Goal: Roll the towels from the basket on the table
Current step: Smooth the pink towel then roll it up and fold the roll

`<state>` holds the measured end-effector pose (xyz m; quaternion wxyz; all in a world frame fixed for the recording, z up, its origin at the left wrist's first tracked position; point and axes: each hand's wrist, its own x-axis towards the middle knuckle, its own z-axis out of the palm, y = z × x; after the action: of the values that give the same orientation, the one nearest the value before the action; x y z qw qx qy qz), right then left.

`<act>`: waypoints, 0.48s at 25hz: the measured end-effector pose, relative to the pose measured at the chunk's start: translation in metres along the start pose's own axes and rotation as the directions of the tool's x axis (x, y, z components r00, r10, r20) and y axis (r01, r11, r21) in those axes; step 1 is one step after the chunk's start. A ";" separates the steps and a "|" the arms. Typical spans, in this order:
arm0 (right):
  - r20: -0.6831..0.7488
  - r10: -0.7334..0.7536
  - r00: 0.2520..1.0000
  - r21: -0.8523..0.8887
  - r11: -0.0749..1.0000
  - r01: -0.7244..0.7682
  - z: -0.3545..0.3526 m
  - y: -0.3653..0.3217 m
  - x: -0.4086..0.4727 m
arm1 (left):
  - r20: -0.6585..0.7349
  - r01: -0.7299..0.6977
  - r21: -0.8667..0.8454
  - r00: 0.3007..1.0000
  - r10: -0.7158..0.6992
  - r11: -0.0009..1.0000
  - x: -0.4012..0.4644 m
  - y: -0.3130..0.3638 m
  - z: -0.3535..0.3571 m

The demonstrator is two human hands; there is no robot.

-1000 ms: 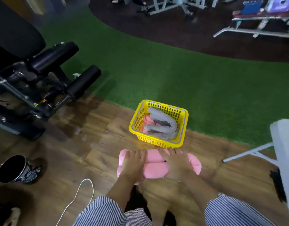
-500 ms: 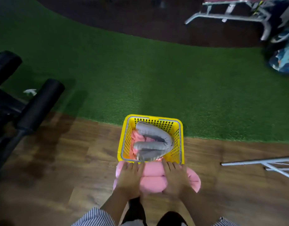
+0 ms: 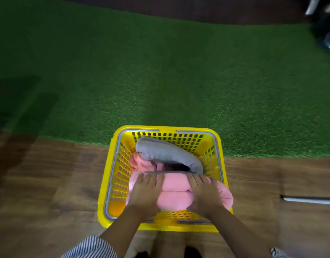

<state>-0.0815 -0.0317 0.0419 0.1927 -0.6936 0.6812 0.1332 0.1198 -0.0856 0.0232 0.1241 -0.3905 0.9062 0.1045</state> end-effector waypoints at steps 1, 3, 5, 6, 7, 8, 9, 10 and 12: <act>0.003 -0.016 1.000 -0.008 1.000 0.016 0.031 0.007 0.019 | 0.008 -0.015 0.003 1.000 0.015 1.000 0.016 -0.006 0.034; 0.019 -0.033 0.999 -0.017 0.999 0.034 0.079 0.015 0.048 | 0.039 -0.029 0.023 0.999 0.028 0.999 0.042 -0.015 0.089; 0.038 -0.041 0.998 -0.038 0.998 0.043 0.121 0.021 0.073 | 0.060 -0.037 0.062 0.998 0.033 0.997 0.059 -0.022 0.135; 0.034 -0.056 0.998 -0.070 0.996 0.058 0.141 0.022 0.082 | 0.076 -0.038 0.075 0.997 0.032 0.996 0.066 -0.025 0.156; 0.035 -0.085 0.996 -0.107 0.990 0.088 0.153 0.023 0.091 | 0.092 -0.047 0.092 0.995 0.039 0.995 0.074 -0.029 0.170; 0.047 -0.110 0.993 -0.109 0.987 0.114 0.160 0.024 0.099 | 0.068 -0.063 0.105 0.996 0.056 0.992 0.082 -0.034 0.180; 0.041 -0.140 0.989 -0.114 0.983 0.144 0.166 0.025 0.108 | 0.063 -0.085 0.103 0.995 0.079 0.991 0.089 -0.038 0.187; 0.058 -0.162 0.985 -0.117 0.979 0.167 0.170 0.025 0.112 | 0.108 -0.106 0.068 0.989 0.098 0.992 0.093 -0.041 0.190; 0.069 -0.163 0.984 -0.135 0.976 0.171 0.175 0.026 0.111 | 0.175 -0.150 0.043 0.974 0.140 0.988 0.097 -0.046 0.186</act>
<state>-0.0898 -0.0528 -0.1655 0.1734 -0.7562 0.6035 0.1841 0.1158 -0.1293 -0.1867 0.2048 -0.3092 0.9208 0.1211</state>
